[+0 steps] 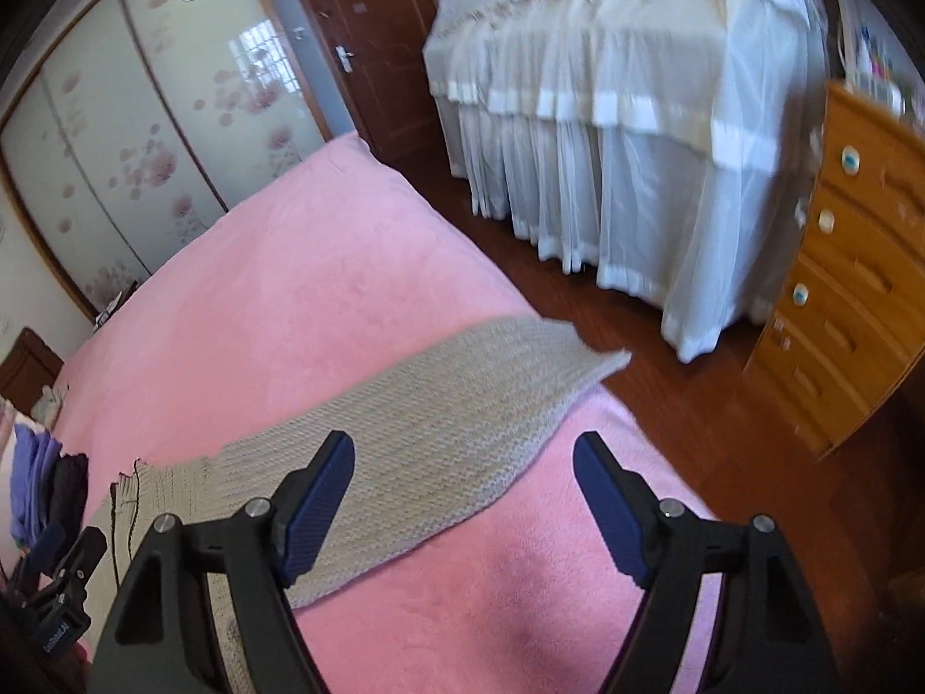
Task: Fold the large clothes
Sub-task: 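Reach the right tool to the sleeve cuff and grasp it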
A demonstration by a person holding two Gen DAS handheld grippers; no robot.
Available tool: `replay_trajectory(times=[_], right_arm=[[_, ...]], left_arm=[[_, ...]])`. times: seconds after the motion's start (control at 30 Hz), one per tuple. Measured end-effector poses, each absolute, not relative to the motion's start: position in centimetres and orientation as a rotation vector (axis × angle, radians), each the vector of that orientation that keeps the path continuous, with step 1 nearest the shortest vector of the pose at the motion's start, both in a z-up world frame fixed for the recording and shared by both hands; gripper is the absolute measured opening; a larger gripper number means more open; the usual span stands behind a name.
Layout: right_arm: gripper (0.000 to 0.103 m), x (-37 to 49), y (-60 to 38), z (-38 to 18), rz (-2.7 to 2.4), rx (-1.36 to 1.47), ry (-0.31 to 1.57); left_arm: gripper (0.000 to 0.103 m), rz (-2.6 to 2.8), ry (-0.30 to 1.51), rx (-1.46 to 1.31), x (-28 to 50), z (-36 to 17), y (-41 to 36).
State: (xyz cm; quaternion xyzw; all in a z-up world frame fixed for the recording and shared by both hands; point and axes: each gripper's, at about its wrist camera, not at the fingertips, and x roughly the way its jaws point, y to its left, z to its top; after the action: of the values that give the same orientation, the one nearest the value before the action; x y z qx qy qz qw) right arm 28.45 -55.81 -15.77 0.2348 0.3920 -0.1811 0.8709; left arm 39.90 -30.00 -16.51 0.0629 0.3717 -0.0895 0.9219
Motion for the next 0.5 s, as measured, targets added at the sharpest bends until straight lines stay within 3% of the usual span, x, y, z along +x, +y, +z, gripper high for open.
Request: replay_trajectory(times=[0.3,0.5], right_arm=[[0.063,30.4,-59.8,-23.3,-0.346,0.713,0.901],[0.062,31.4,-60.9,-25.7,-0.339,0.786,0.915]], left_arm=[[0.102,-0.197,0.821,0.141,41.6,-20.9,-33.5],[0.102,-0.225,0.874,0.149,42.3,-22.9,-35.2]])
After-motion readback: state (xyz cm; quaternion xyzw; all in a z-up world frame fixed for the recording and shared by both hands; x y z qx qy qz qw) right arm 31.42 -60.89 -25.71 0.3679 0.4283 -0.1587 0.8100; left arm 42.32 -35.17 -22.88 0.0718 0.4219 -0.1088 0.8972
